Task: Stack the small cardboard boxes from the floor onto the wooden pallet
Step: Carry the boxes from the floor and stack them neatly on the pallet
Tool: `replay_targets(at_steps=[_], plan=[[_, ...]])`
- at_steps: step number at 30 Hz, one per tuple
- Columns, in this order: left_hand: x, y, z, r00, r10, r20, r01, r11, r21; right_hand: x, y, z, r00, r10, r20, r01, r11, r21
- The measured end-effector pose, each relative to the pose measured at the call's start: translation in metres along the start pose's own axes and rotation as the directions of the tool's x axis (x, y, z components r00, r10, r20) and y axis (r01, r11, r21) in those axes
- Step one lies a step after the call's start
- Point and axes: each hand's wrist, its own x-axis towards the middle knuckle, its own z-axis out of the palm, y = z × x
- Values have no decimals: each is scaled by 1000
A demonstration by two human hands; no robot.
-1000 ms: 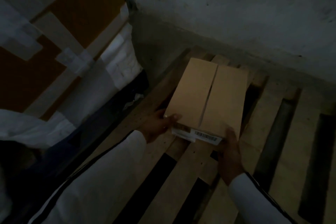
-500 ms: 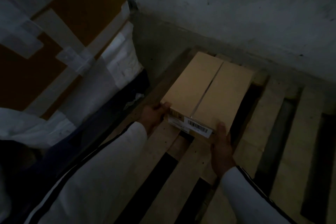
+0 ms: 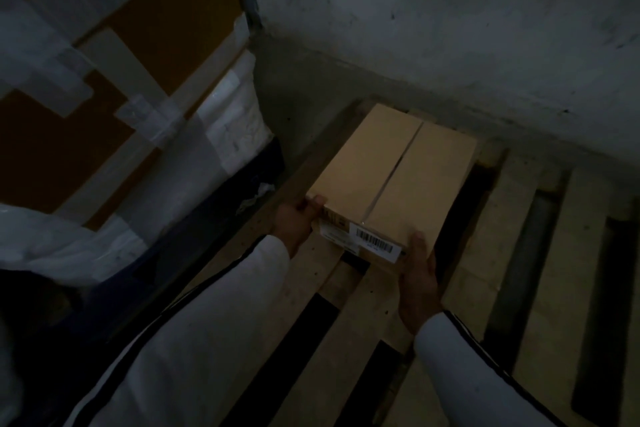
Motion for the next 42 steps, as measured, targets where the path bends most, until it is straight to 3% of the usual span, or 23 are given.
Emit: replay_targets(at_steps=[4, 6, 7, 8, 9, 11, 13, 15, 19, 22, 24, 26, 31, 35, 42], plan=[[-5, 5, 2, 1000, 9, -26, -6, 994, 109, -7, -10, -2, 999, -36, -36, 30, 988, -153], [-12, 11, 6, 984, 162, -78, -132, 945, 301, -16, -20, -3, 976, -197, -94, 147, 911, -384], [-16, 12, 7, 950, 300, -86, -233, 864, 446, -19, -25, -4, 944, -314, -99, 209, 804, -557], [-22, 13, 6, 888, 459, -27, -356, 722, 593, -21, -29, -6, 896, -437, -74, 260, 654, -711], [-29, 14, 7, 806, 581, 112, -486, 543, 685, -25, -36, -9, 840, -542, 6, 318, 485, -815], [-41, 13, 11, 650, 626, 431, -673, 211, 709, -26, -49, -10, 721, -635, 278, 447, 120, -887], [-55, 9, 16, 616, 545, 568, -720, 97, 687, -24, -60, -15, 689, -495, 530, 512, -186, -839], [-62, 3, 16, 653, 462, 600, -709, 94, 699, -19, -65, -22, 685, -316, 656, 558, -351, -752], [-64, 8, 15, 711, 356, 607, -679, 121, 724, -25, -68, -24, 717, -212, 664, 580, -348, -737], [-72, 31, 14, 769, 214, 602, -635, 154, 757, -37, -80, -16, 795, -102, 597, 523, -383, -762], [-82, 44, 9, 796, 192, 573, -602, 169, 780, -51, -96, -10, 839, -73, 540, 471, -399, -786], [-96, 53, -3, 799, 241, 551, -593, 157, 790, -64, -106, -7, 862, -88, 500, 430, -398, -811], [-141, 100, -34, 710, 451, 541, -589, -42, 807, -109, -140, 6, 837, -160, 524, 428, -406, -807], [-191, 151, -52, 638, 625, 449, -576, 1, 817, -167, -181, 24, 825, -276, 492, 373, -387, -843], [-307, 239, -119, 627, 619, 472, -617, 25, 786, -304, -281, 40, 846, -263, 463, 347, -387, -854]])
